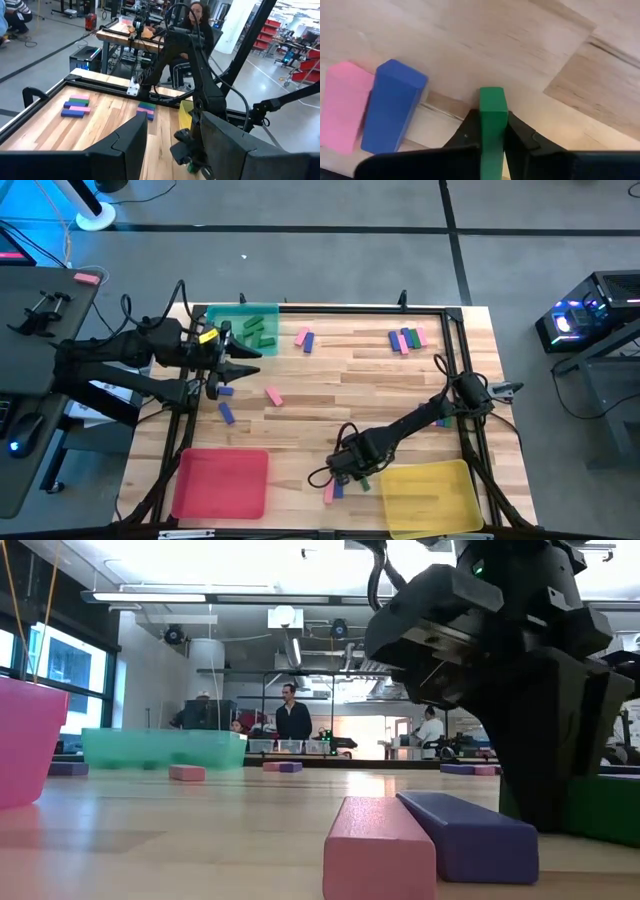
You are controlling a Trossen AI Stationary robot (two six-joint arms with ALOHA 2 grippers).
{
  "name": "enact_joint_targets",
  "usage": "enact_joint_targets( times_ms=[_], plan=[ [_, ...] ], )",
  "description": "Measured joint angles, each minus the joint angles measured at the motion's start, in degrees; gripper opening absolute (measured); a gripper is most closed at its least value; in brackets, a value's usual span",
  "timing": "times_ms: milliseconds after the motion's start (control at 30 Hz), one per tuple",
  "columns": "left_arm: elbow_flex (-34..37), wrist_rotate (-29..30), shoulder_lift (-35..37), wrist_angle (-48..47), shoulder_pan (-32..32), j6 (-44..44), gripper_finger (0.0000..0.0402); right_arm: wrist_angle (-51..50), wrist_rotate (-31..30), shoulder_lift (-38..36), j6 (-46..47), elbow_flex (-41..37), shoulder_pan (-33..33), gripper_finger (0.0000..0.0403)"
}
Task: Sort blocks
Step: Put the green block into the blue bin
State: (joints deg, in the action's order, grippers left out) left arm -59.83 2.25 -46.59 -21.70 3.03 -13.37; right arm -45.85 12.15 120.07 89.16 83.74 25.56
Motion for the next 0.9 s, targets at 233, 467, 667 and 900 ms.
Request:
enact_joint_targets(
  times_ms=[233, 467, 667, 900],
  plan=[
    [0.00, 0.19, -0.02, 4.00, 0.02, 0.04, 0.0170, -16.24, -10.78, -3.67, -5.80, 12.11, -0.33, 0.0013],
    [0.00, 2.52, -0.38, 7.31, 0.04, 1.41, 0.0170, -31.02, -33.79, -7.61, -6.63, 31.89, -0.82, 0.0013],
    [0.00, 5.87, -4.62, 7.00, 0.26, 6.88, 0.0170, -30.33, -50.92, -8.00, -14.43, 45.67, -1.21, 0.0013],
    [-0.21, 6.17, -12.35, 6.45, 5.56, 22.53, 0.0200, -22.84, -53.48, -8.02, -25.24, 49.40, -3.55, 0.0013]
  ],
)
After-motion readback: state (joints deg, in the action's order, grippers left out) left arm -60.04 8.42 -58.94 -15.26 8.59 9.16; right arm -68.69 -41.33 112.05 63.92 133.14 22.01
